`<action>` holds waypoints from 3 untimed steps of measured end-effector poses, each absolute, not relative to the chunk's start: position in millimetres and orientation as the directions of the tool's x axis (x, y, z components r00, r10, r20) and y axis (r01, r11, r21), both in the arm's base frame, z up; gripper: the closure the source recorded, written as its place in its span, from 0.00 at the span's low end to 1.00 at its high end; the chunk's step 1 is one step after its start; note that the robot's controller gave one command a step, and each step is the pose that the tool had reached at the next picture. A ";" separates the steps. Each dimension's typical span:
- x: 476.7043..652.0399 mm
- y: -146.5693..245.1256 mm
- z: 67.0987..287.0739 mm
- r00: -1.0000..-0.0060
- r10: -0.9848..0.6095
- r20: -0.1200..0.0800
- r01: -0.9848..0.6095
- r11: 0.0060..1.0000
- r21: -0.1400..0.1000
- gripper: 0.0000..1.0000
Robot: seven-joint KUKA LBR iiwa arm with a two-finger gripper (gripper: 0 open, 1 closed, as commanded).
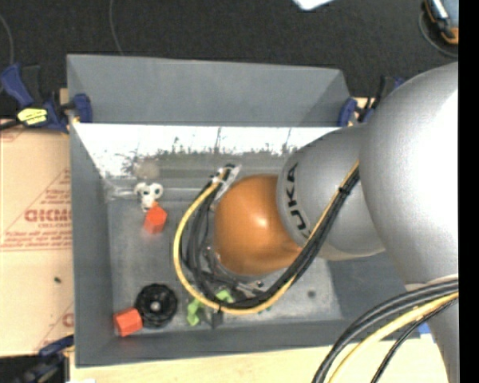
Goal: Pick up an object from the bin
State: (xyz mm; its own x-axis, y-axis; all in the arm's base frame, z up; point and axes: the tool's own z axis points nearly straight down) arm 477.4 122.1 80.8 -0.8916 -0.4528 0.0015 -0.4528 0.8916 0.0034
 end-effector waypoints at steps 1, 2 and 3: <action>476.4 121.5 102.5 -0.892 -0.452 0.006 -0.452 0.892 0.004 1.00; 478.5 121.8 122.9 -0.892 -0.452 -0.002 -0.452 0.892 0.002 1.00; 479.8 122.0 135.2 -0.892 -0.451 -0.007 -0.451 0.892 0.000 1.00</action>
Offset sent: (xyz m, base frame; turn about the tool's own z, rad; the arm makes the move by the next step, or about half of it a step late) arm 0.0000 0.0000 0.0113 0.0000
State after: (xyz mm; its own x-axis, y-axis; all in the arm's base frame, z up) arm 479.8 122.0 135.2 -0.8923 -0.4515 -0.0066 -0.4515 0.8923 0.0005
